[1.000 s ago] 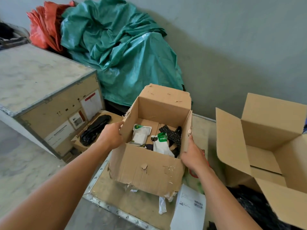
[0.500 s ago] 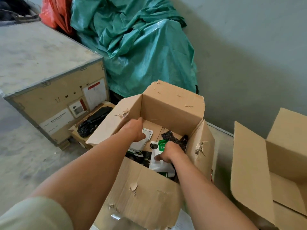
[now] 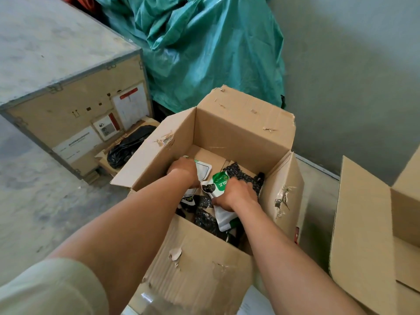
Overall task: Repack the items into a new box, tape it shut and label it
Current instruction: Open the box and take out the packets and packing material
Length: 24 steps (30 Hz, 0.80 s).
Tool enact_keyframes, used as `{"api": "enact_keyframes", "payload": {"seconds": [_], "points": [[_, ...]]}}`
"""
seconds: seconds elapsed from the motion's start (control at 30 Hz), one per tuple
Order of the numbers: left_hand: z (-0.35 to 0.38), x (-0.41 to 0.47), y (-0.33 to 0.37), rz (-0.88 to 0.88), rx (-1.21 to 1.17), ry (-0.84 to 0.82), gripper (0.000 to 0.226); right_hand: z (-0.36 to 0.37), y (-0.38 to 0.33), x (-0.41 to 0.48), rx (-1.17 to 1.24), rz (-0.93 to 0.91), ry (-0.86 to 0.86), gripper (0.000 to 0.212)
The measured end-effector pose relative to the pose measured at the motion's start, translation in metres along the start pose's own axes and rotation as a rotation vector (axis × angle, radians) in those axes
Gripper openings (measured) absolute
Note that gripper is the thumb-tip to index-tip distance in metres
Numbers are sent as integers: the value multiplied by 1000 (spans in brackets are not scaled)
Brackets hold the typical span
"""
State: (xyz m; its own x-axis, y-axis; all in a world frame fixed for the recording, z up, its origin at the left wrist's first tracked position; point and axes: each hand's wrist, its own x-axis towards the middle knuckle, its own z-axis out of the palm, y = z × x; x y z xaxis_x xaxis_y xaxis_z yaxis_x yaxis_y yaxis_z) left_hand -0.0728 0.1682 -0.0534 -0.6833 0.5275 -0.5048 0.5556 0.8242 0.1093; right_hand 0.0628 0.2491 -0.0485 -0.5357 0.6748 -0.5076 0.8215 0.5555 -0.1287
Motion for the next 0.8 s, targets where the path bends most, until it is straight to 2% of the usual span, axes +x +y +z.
{"api": "enact_keyframes", "payload": {"seconds": [0.07, 0.17, 0.3, 0.47, 0.57, 0.63, 0.67, 0.73, 0.8], "points": [[3, 1, 0, -24, -28, -25, 74, -2, 2, -1, 34, 0, -20, 93], [5, 3, 1, -39, -81, -13, 86, -4, 4, -4, 58, -35, -12, 82], [7, 0, 0, -49, -142, 16, 92, -10, 5, -8, -64, -127, 62, 68], [6, 0, -4, -27, -192, 28, 90, -11, 9, -2, -204, -250, 83, 63], [3, 0, -8, -4, -201, 23, 80, -9, 13, 3, -314, -367, 50, 69], [3, -1, -10, -1, -201, 15, 76, -9, 11, 2, -266, -400, 87, 83], [3, -1, -11, 1, -201, 13, 75, -8, 8, -1, -170, -352, 134, 85], [3, 0, -12, 4, -199, 8, 76, -7, -3, -6, 150, -90, 210, 77], [2, -1, -12, 5, -186, 1, 76, -1, -16, -9, 433, 194, 122, 73]]}}
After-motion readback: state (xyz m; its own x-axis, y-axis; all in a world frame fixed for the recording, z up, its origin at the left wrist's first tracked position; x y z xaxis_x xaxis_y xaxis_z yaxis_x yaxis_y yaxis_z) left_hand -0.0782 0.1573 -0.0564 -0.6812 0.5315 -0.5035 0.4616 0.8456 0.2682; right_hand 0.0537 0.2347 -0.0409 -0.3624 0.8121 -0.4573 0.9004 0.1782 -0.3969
